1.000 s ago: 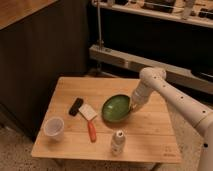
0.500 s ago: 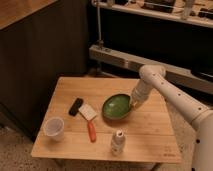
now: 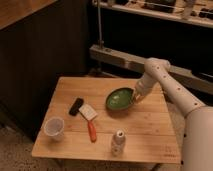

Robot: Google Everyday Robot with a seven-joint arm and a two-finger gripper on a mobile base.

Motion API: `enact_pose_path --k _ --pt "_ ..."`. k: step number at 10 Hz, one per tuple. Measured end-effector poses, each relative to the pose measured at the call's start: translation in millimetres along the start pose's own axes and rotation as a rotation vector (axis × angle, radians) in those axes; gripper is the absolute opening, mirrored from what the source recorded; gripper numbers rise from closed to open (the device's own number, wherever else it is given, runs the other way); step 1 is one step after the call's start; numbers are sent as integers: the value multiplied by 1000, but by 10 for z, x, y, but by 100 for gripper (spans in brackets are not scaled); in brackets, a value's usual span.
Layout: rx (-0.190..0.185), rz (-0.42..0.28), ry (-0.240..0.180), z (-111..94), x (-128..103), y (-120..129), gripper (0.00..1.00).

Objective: Drag the ceramic bowl in a circle

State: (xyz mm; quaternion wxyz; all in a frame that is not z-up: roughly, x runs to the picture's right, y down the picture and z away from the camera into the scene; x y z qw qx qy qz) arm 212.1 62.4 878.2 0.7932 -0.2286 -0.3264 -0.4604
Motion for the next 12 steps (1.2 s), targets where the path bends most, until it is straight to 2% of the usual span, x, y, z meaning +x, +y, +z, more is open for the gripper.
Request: enact_pose_path --k 3,6,9,12 --pt "-7 84 -9 74 181 259 0" --pt "-3 151 -10 80 239 569 0" --pt "13 208 9 -18 223 900 0" --pt "-2 246 34 -151 66 1267 0"
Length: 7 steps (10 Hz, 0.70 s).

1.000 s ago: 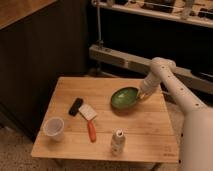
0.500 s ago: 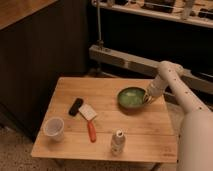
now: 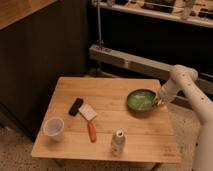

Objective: Drag the ceramic bowl in a circle

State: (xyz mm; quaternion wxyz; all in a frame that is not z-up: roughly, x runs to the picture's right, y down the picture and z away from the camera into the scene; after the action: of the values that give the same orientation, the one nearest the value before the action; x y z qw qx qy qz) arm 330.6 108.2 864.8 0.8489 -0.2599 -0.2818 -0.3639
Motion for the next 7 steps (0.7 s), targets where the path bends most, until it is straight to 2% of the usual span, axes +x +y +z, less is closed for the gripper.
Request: enact_pose_path --k 2,4,5,7 --pt "-17 27 7 -41 -92 302 0" --pt "-40 46 1 -64 -287 613 0" --pt "-60 61 -12 -68 -448 810 0" --pt "-75 73 -47 -38 -624 981 0"
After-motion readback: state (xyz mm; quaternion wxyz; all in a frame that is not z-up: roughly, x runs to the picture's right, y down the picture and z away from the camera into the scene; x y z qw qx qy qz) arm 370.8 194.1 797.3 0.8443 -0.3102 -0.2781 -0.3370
